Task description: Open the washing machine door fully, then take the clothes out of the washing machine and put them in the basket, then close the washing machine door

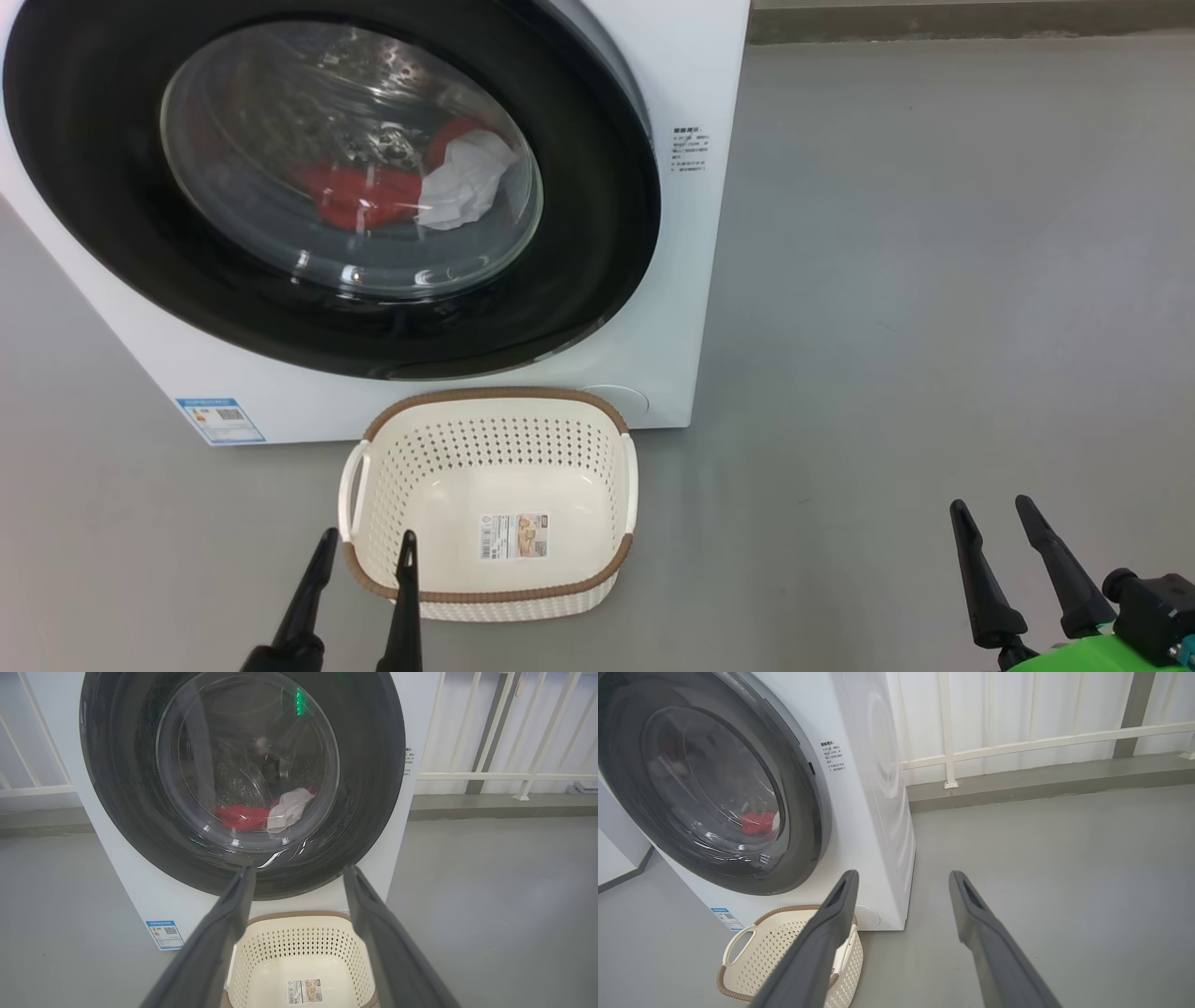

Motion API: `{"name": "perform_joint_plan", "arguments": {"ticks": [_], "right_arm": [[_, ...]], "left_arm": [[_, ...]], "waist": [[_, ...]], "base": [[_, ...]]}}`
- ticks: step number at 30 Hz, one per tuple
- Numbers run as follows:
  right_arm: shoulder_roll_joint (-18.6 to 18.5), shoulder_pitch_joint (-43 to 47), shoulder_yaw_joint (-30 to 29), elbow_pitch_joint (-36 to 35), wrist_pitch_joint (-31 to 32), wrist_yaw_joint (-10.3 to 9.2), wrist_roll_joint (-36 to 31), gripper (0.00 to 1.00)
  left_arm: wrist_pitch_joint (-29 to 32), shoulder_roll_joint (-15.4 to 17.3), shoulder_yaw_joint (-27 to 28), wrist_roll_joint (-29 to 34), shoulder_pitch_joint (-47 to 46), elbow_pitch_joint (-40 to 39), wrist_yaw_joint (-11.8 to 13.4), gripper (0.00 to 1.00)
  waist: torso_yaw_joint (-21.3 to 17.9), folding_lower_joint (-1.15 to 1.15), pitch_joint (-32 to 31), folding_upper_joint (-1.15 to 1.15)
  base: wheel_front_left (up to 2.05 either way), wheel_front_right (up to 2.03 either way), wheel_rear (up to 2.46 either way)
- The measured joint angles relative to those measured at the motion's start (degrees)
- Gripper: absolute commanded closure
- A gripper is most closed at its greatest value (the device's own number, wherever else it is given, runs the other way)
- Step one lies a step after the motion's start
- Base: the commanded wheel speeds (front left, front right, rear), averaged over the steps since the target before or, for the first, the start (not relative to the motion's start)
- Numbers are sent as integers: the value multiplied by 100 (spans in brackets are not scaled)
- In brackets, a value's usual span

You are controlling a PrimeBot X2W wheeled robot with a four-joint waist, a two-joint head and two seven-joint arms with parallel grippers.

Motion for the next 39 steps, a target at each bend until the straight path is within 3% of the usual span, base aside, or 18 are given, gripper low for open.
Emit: {"name": "perform_joint_plan", "arguments": {"ticks": [11,12,13,15,19,30,39], "right_arm": [[47,6,-89,-80,0,0,100,0],[63,5,-91,-118,-1,0,126,8],[90,4,-99,-157,-3,0,205,54],[140,-16,-77,-181,-20,0,403,100],[162,-272,2,-192,-25,0,617,100],[-23,-2090,394,-188,-42,0,1196,100],[-581,-3502,965,-21,-44,0,2157,100]], "left_arm": [[0,1,1,-4,1,19,-1,0],[0,2,0,-5,1,21,-1,0],[0,2,-7,-12,1,21,-1,0],[0,4,-32,-29,1,18,-1,0],[0,5,-109,-57,1,3,2,0],[0,9,-331,-140,-134,-51,48,0],[0,9,-511,-216,-638,-113,102,0]], "waist": [[5,0,-6,0],[9,0,-10,0],[14,0,-13,0],[21,0,-4,0],[46,0,32,0],[197,0,364,0],[404,0,896,0]], "base": [[0,0,0],[0,0,0],[0,0,0],[0,0,0],[0,0,0],[0,0,0],[0,0,0]]}}
